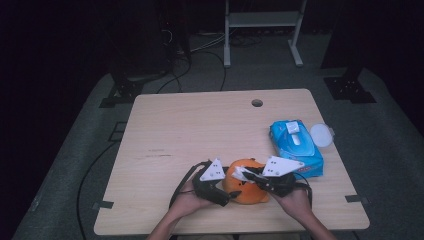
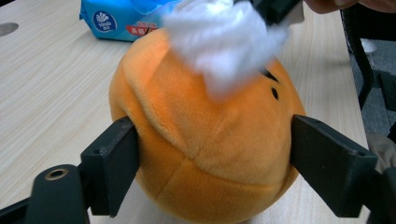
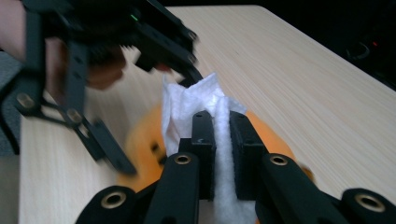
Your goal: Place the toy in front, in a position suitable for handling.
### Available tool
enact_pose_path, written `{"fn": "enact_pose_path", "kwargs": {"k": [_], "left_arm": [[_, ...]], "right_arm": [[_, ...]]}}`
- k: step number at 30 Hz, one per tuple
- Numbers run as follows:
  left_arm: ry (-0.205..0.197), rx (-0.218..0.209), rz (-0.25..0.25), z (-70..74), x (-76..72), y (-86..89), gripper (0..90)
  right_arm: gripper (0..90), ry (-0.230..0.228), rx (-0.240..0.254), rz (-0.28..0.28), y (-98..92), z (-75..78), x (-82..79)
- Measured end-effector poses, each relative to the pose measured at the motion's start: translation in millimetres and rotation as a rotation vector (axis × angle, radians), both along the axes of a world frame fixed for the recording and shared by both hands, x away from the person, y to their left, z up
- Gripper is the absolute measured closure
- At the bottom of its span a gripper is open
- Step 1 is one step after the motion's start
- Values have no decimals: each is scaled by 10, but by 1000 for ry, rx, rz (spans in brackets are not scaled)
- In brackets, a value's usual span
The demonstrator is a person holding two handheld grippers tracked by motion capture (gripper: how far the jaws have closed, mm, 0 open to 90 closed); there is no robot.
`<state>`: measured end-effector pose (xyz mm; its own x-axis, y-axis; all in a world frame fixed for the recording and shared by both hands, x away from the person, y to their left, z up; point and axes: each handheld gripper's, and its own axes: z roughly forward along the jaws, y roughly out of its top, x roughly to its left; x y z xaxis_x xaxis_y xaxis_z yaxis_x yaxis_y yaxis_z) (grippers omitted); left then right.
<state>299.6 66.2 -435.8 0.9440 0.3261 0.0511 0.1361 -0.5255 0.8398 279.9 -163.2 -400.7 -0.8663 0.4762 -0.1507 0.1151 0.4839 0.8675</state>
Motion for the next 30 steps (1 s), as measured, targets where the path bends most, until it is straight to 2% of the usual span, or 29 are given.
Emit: {"fn": "enact_pose_path", "kwargs": {"k": [3, 6, 10, 11, 13, 16, 19, 21, 24, 27, 30], "left_arm": [[16, 3, 31, -15, 12, 41, 276], [25, -7, 48, -28, 16, 55, 282], [36, -22, 56, -38, 36, 58, 237], [35, -22, 49, -32, 38, 60, 202], [35, -49, 23, -19, 30, 50, 179], [7, -29, -11, -16, 4, 25, 177], [-4, -19, -8, -25, 11, 43, 270], [-8, -8, 3, -29, 19, 45, 332], [-1, -1, 13, -31, 31, 54, 363], [30, -2, 29, -46, 61, 89, 367], [52, -12, 39, -63, 84, 119, 370]], "right_arm": [[811, -24, -24, 42, 154, 11, -25], [811, -41, -53, 53, 164, -8, -64], [811, -20, -52, 9, -57, -42, -52], [811, -16, -52, -4, -123, -56, -41], [811, -4, -43, -35, -234, -82, -22], [811, -5, -37, -66, -320, -83, 23], [811, 3, -28, -71, -320, -81, 69], [810, -12, -30, -68, -267, -72, 63], [810, -27, -23, -40, -152, -39, 12], [809, -22, -12, 20, -30, -38, -66], [809, -38, -54, 60, 7, -75, -148]]}}
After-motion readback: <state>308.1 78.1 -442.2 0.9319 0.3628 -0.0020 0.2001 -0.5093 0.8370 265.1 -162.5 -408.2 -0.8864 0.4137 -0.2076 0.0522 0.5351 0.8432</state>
